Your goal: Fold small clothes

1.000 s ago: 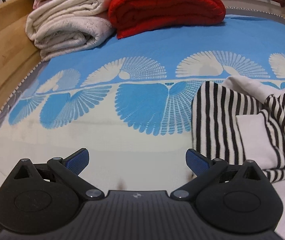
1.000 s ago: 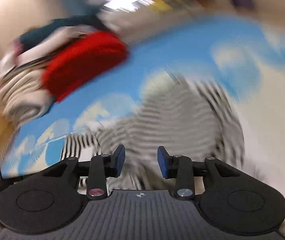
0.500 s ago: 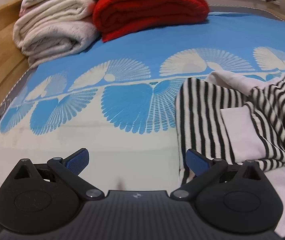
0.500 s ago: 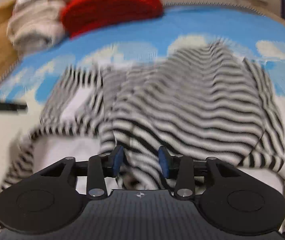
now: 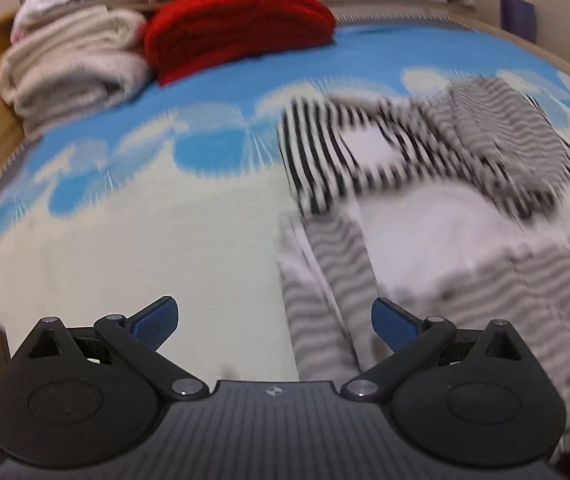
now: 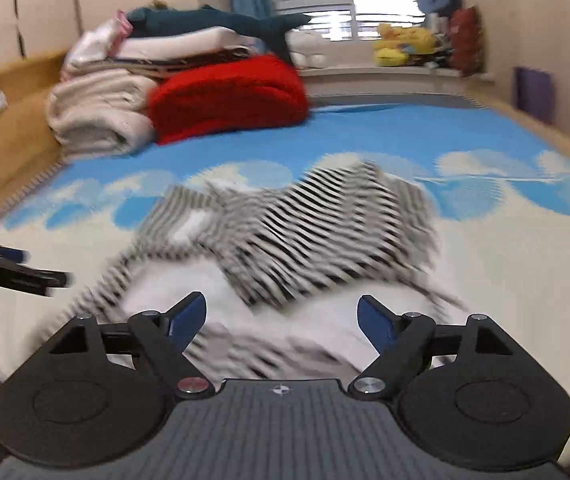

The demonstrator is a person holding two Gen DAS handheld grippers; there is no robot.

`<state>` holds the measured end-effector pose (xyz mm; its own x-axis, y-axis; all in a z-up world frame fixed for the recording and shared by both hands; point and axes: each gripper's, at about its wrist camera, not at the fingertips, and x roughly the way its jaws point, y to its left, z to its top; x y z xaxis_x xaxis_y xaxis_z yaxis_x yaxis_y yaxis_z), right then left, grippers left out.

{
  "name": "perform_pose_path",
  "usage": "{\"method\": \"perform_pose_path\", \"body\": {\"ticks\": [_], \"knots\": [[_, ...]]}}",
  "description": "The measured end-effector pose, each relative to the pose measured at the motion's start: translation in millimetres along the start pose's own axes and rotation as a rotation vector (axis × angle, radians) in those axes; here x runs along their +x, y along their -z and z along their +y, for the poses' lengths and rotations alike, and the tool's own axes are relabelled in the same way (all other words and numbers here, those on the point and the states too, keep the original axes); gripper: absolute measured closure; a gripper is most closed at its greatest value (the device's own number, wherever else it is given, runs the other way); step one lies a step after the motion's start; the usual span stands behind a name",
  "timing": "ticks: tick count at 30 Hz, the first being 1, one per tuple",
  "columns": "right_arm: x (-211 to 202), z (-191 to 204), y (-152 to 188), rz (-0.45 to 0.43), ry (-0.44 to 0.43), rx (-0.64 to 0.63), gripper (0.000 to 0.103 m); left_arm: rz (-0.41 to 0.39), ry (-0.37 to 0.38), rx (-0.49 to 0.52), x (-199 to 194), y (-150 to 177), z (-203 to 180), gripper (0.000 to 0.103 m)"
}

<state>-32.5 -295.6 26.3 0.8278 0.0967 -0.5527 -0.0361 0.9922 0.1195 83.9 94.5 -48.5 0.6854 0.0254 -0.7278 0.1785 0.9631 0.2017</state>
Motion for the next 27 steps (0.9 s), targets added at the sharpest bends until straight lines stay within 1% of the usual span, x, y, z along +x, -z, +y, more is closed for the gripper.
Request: {"method": "perform_pose_path", "body": {"ticks": [2, 4, 6, 8, 11, 14, 16, 18, 20, 21, 22, 23, 27], "knots": [[-15, -8, 20, 0.017, 0.061, 0.012, 0.019, 0.018, 0.008, 0.013, -10, 20, -7, 0.0], [-28, -19, 36, 0.039, 0.094, 0.054, 0.019, 0.017, 0.003, 0.027, -18, 32, -14, 0.0], [-33, -24, 53, 0.065, 0.082, 0.089, 0.019, 0.013, -0.003, 0.037, -26, 43, -19, 0.0], [-38, -27, 66, 0.072, 0.072, 0.087, 0.019, 0.009, -0.004, 0.032, -32, 52, -23, 0.0], [-41, -24, 76, 0.073, 0.06, 0.058, 0.019, 0.013, -0.003, 0.017, -35, 59, -25, 0.0], [-42, -26, 80, 0.076, 0.063, 0.061, 0.019, 0.006, -0.018, 0.016, -37, 61, -28, 0.0], [-40, -29, 81, 0.082, 0.081, 0.082, 0.019, 0.008, -0.029, 0.014, -35, 61, -27, 0.0], [-36, -37, 82, 0.093, 0.118, 0.116, 0.019, 0.025, -0.043, 0.005, -30, 61, -26, 0.0], [-30, -45, 85, 0.109, 0.152, 0.149, 0.023, 0.049, -0.051, -0.009, -23, 60, -23, 0.0], [-27, -47, 85, 0.124, 0.161, 0.157, 0.037, 0.057, -0.052, -0.019, -21, 59, -20, 0.0], [-23, -49, 86, 0.144, 0.149, 0.152, 0.053, 0.065, -0.052, -0.032, -18, 59, -18, 0.0], [-19, -49, 87, 0.166, 0.138, 0.145, 0.055, 0.073, -0.05, -0.044, -16, 59, -16, 0.0], [-2, -53, 93, 0.21, 0.15, 0.161, 0.053, 0.109, -0.017, -0.087, -7, 58, -11, 0.0]]}}
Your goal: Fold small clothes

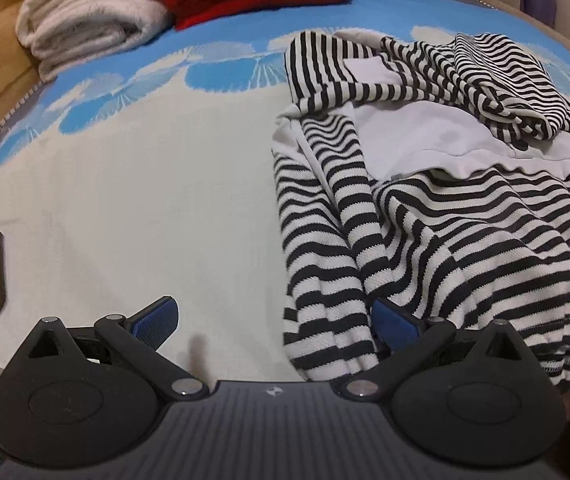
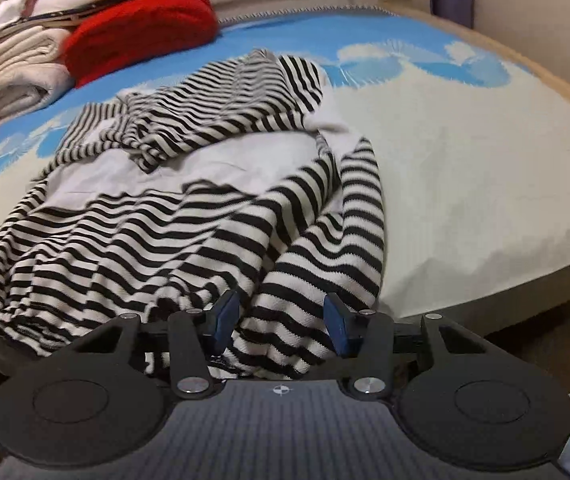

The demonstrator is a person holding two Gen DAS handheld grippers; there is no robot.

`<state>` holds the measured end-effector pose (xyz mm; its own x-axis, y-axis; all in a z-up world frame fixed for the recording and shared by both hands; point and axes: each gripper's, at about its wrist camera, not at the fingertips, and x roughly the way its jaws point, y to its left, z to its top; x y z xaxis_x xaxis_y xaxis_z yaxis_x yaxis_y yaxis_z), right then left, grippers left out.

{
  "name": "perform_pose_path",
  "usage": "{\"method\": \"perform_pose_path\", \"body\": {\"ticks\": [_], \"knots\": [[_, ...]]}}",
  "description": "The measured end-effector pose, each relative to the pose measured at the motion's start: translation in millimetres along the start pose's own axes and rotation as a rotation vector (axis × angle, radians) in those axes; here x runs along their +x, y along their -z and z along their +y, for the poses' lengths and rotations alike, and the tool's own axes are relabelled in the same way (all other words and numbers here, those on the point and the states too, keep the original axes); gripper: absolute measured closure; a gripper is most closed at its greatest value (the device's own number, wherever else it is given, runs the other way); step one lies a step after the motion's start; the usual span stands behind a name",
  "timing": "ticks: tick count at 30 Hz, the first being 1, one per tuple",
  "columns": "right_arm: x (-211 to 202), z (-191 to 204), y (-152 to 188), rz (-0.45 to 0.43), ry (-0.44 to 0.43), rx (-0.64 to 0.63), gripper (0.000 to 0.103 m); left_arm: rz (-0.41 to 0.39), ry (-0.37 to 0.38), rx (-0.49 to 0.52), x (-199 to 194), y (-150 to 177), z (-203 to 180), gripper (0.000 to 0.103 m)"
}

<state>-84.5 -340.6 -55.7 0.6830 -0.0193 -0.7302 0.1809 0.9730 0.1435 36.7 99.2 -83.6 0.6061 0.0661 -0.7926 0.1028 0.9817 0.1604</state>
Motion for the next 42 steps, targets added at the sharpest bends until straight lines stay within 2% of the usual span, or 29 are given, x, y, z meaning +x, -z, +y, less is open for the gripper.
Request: {"method": "perform_pose_path", "body": {"ticks": [2, 3, 4, 5, 6, 8, 11, 14, 15, 17, 18, 19, 21, 23, 25, 26, 27, 28, 29, 30, 35, 38, 42], "knots": [[12, -1, -1, 0.019, 0.029, 0.022, 0.044, 0.026, 0.025, -0.001, 7, -1, -2, 0.0], [19, 0, -1, 0.038, 0.047, 0.018, 0.043, 0.04, 0.034, -0.001, 10, -1, -4, 0.0], [25, 1, -1, 0.06, 0.062, 0.003, 0.053, 0.056, 0.043, -0.004, 15, -1, -5, 0.0], [31, 4, 0, 0.085, 0.073, -0.024, 0.07, 0.07, 0.051, -0.01, 18, -2, -6, 0.0], [33, 5, 1, 0.095, 0.066, -0.043, 0.097, 0.077, 0.054, -0.018, 19, -2, -5, 0.0], [25, 2, 1, 0.063, 0.092, -0.033, 0.098, 0.09, 0.07, -0.044, 19, -2, -1, 0.0], [7, -21, 2, 0.011, 0.128, 0.094, 0.098, 0.115, 0.096, -0.069, 20, 0, 3, 0.0], [8, -28, 7, 0.042, 0.137, 0.109, 0.097, 0.121, 0.093, -0.051, 22, 0, 1, 0.0], [13, -27, 9, 0.066, 0.133, 0.093, 0.095, 0.122, 0.098, -0.052, 21, 0, 0, 0.0], [18, -28, 8, 0.068, 0.126, 0.089, 0.082, 0.132, 0.133, -0.063, 20, -1, 0, 0.0], [17, -27, 7, 0.065, 0.132, 0.088, 0.061, 0.137, 0.16, -0.071, 20, -2, -1, 0.0], [16, -27, 5, 0.052, 0.142, 0.089, 0.036, 0.139, 0.188, -0.075, 20, -2, -2, 0.0], [13, -25, 2, 0.011, 0.163, 0.087, 0.02, 0.131, 0.227, -0.072, 20, -4, -4, 0.0], [20, -24, -1, 0.021, 0.137, 0.066, 0.021, 0.146, 0.232, -0.07, 26, -5, -7, 0.0], [35, -29, -1, 0.093, 0.117, 0.085, 0.023, 0.155, 0.234, -0.086, 30, -6, -7, 0.0], [41, -33, 0, 0.126, 0.099, 0.111, 0.028, 0.151, 0.235, -0.088, 29, -7, -7, 0.001], [44, -38, 1, 0.14, 0.062, 0.144, 0.054, 0.143, 0.241, -0.09, 27, -7, -8, 0.011], [42, -40, 2, 0.142, 0.006, 0.173, 0.084, 0.124, 0.248, -0.083, 22, -7, -8, 0.046], [40, -42, 1, 0.144, -0.018, 0.179, 0.091, 0.103, 0.26, -0.065, 14, -7, -8, 0.072], [36, -43, 1, 0.134, -0.013, 0.17, 0.093, 0.105, 0.291, -0.065, 10, -6, -7, 0.096], [5, -51, 0, 0.074, -0.123, 0.228, 0.097, 0.073, 0.325, -0.152, -19, 0, 12, 0.097], [-29, -69, -2, 0.031, -0.178, 0.286, 0.097, 0.07, 0.382, -0.211, -41, 11, 26, 0.097], [-76, -86, -3, 0.005, -0.247, 0.343, 0.097, 0.062, 0.415, -0.213, -77, 29, 34, 0.097]]}}
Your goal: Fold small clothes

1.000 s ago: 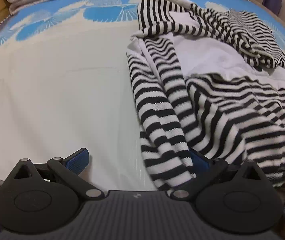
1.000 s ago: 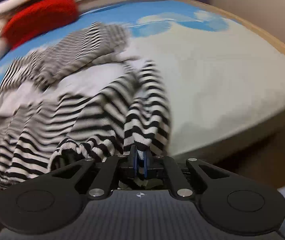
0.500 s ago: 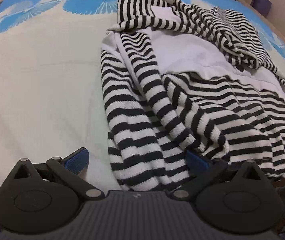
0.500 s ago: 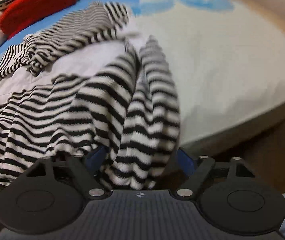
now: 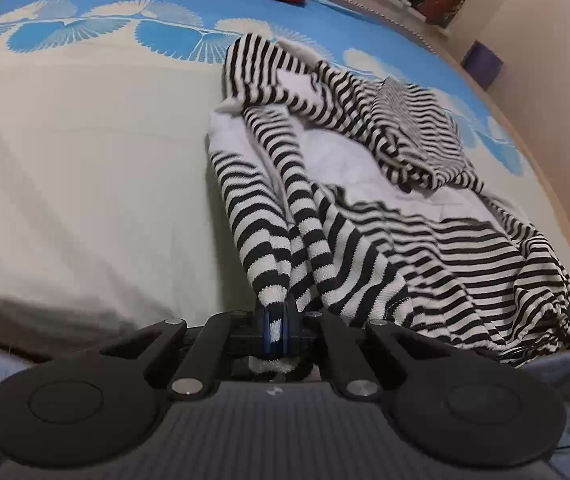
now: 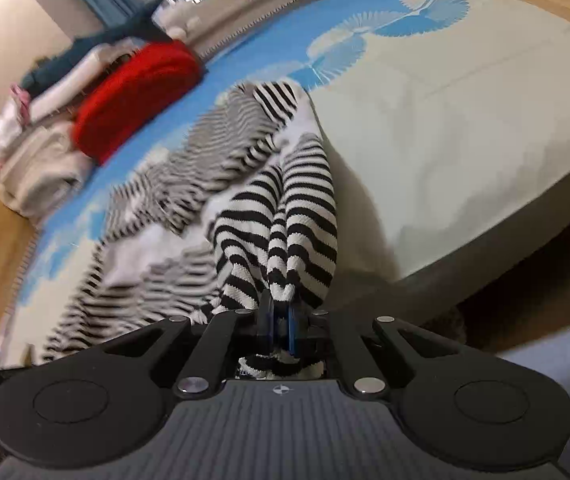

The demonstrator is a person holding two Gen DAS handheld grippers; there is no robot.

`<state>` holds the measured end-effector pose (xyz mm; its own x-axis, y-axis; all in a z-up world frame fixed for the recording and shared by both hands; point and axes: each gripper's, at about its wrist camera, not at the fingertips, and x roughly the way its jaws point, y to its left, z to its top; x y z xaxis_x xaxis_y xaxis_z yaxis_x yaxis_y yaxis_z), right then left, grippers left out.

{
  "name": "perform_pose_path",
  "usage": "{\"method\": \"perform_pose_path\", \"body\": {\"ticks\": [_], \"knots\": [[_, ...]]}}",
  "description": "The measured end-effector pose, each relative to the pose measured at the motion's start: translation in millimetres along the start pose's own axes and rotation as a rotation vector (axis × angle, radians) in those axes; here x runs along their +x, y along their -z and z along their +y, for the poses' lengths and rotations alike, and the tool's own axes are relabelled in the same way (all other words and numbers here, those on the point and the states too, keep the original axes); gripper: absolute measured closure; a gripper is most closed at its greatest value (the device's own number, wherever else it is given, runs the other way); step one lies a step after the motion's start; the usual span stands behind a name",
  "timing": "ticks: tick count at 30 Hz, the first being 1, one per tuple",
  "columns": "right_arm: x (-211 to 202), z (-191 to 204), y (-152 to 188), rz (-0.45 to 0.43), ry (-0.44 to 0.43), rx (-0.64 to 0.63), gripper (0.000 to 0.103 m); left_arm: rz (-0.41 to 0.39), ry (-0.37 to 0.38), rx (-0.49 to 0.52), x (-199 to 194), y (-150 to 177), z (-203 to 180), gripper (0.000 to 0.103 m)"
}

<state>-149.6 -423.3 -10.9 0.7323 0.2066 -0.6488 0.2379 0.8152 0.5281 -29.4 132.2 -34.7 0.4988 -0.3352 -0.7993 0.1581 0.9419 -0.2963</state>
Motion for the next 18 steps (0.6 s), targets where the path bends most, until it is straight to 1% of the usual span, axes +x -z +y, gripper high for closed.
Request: {"method": "perform_pose_path", "body": {"ticks": [3, 5, 7, 8, 11, 13, 16, 17, 18], "knots": [[-31, 1, 8, 0.002, -0.047, 0.028, 0.098, -0.007, 0.016, 0.011, -27, 17, -6, 0.097], [-47, 3, 13, -0.003, -0.053, 0.028, 0.098, -0.015, 0.029, 0.009, -43, 21, -9, 0.097], [-53, 6, 12, -0.011, -0.059, 0.033, 0.098, -0.019, 0.038, -0.009, -48, 14, -9, 0.097], [-54, 7, 5, -0.019, -0.059, 0.041, 0.098, -0.026, 0.041, -0.022, -49, 5, -8, 0.097], [-47, 15, -27, -0.064, -0.079, 0.048, 0.098, -0.063, 0.046, -0.031, -46, -37, -9, 0.098], [-30, 29, -61, -0.093, -0.096, 0.039, 0.098, -0.098, 0.042, -0.028, -39, -75, -13, 0.097], [11, 54, -118, -0.13, -0.085, -0.004, 0.098, -0.132, 0.013, -0.035, -10, -151, -23, 0.097], [30, 60, -142, -0.138, -0.072, -0.007, 0.098, -0.143, -0.002, -0.049, 5, -178, -25, 0.097], [53, 67, -167, -0.147, -0.05, -0.001, 0.098, -0.159, -0.02, -0.074, 25, -212, -26, 0.095]]}}
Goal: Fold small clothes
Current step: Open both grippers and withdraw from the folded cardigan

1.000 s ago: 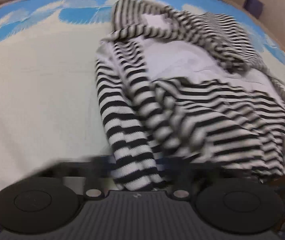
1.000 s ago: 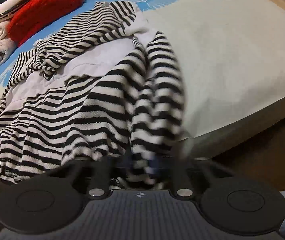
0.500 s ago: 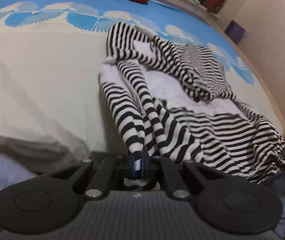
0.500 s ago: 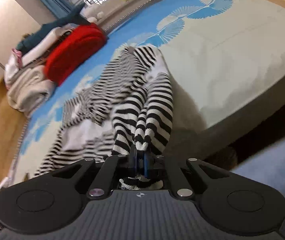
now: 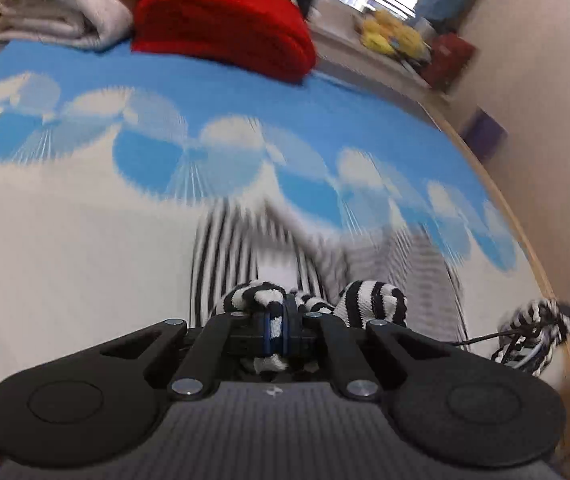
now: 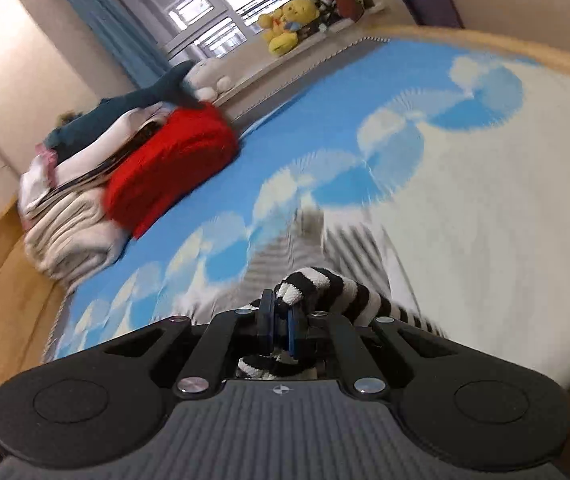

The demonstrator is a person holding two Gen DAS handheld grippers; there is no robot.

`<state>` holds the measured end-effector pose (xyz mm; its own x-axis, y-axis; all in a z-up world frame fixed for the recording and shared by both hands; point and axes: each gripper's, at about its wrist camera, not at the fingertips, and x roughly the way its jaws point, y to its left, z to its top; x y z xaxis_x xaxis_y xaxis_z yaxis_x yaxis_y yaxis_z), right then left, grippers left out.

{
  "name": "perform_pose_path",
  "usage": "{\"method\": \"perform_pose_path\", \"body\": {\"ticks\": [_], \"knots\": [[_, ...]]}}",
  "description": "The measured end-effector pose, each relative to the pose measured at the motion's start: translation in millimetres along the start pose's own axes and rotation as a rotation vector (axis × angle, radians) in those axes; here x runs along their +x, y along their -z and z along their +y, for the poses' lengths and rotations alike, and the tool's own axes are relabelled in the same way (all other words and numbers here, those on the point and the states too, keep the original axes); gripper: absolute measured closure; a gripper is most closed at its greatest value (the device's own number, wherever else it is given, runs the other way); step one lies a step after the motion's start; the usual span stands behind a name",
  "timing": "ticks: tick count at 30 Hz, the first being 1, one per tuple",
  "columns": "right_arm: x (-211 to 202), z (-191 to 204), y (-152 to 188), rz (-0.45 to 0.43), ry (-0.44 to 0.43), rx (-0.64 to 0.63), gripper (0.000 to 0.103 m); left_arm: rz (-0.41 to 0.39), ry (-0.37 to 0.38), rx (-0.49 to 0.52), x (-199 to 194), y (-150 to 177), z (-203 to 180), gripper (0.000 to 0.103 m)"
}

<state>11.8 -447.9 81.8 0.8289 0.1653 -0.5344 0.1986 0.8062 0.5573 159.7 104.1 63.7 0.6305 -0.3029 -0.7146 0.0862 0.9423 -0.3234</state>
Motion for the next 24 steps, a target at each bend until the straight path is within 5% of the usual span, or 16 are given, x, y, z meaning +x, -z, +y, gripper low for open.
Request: {"method": "perform_pose_path", "body": {"ticks": [3, 5, 6, 8, 11, 16, 20, 24], "knots": [[92, 7, -56, -0.006, 0.099, 0.075, 0.094, -0.049, -0.108, -0.083, 73, -70, -7, 0.062], [151, 3, -76, 0.001, 0.173, 0.155, 0.073, -0.047, -0.175, -0.114, 110, -97, -5, 0.033], [166, 1, -77, 0.003, 0.203, 0.187, 0.052, -0.059, -0.221, -0.119, 116, -103, -4, 0.013], [174, -2, -65, -0.038, 0.169, 0.232, 0.037, -0.135, -0.255, -0.094, 112, -100, 1, 0.001], [162, -6, -32, -0.053, 0.071, 0.136, 0.034, -0.137, -0.24, -0.046, 102, -76, 17, 0.0], [158, -9, -14, -0.038, 0.226, -0.089, 0.034, -0.014, -0.22, -0.014, 111, -22, 41, 0.0], [142, -26, -11, -0.063, 0.249, -0.108, 0.033, 0.089, -0.18, 0.032, 128, -9, 54, 0.0], [144, -40, -9, -0.086, 0.232, -0.132, 0.032, 0.075, -0.209, 0.066, 132, -4, 57, 0.0]]}}
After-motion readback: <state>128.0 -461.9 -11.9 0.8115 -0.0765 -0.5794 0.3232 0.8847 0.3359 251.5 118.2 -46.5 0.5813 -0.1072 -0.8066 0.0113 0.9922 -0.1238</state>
